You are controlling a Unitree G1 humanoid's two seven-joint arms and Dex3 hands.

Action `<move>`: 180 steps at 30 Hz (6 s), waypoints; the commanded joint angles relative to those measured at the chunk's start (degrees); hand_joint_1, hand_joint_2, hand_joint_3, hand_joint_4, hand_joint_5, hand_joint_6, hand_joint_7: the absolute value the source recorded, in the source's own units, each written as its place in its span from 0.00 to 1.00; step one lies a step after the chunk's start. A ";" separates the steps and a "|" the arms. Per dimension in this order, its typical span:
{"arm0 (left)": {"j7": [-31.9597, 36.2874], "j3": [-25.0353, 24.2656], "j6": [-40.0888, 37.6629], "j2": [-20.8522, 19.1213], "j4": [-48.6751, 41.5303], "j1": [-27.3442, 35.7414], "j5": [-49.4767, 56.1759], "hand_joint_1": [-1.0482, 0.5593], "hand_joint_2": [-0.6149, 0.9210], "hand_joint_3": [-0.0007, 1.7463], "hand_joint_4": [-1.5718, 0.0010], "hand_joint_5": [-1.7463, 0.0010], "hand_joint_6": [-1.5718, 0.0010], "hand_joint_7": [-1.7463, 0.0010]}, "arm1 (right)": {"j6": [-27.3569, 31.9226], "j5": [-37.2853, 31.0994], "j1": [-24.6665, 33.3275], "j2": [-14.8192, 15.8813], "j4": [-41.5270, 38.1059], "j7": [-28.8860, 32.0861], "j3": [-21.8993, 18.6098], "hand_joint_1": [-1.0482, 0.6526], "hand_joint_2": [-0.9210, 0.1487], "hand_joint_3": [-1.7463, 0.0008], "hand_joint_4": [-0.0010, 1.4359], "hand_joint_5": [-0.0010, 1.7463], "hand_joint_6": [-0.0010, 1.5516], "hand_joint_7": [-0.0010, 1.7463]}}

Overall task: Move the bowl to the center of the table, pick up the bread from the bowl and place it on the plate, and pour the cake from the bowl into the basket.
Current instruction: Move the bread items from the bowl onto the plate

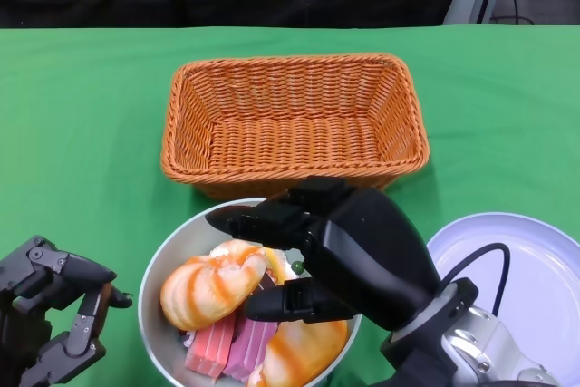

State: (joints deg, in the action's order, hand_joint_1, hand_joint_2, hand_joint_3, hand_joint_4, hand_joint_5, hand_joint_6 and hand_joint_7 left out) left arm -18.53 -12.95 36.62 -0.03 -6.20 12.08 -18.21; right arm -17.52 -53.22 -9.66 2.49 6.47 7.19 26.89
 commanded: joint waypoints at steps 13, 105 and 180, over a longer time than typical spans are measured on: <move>0.75 -0.80 1.38 -0.20 -1.44 -0.04 0.38 0.60 0.89 0.38 0.50 0.20 0.47 0.39 | 0.32 1.40 -4.33 1.69 -6.42 -0.46 4.32 0.19 0.05 0.99 0.55 0.12 0.44 0.00; 5.20 1.38 -2.20 1.17 2.94 -2.60 1.23 0.57 0.84 0.46 0.48 0.21 0.45 0.41 | -9.36 0.96 -25.03 -1.31 -45.11 24.44 13.39 0.44 0.02 1.00 0.48 0.81 0.71 0.08; 1.29 -1.96 -0.26 -1.32 -4.21 -3.72 -2.67 0.61 0.87 0.43 0.50 0.20 0.47 0.40 | 5.91 37.75 7.20 7.39 8.86 -6.77 -27.21 0.54 0.00 0.97 0.52 0.94 0.48 0.60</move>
State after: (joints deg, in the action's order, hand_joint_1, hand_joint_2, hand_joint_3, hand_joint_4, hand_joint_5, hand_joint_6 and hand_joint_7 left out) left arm -16.74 -14.37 36.24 -0.44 -10.23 7.84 -20.32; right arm -12.05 -17.29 -3.65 8.68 14.11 1.01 1.38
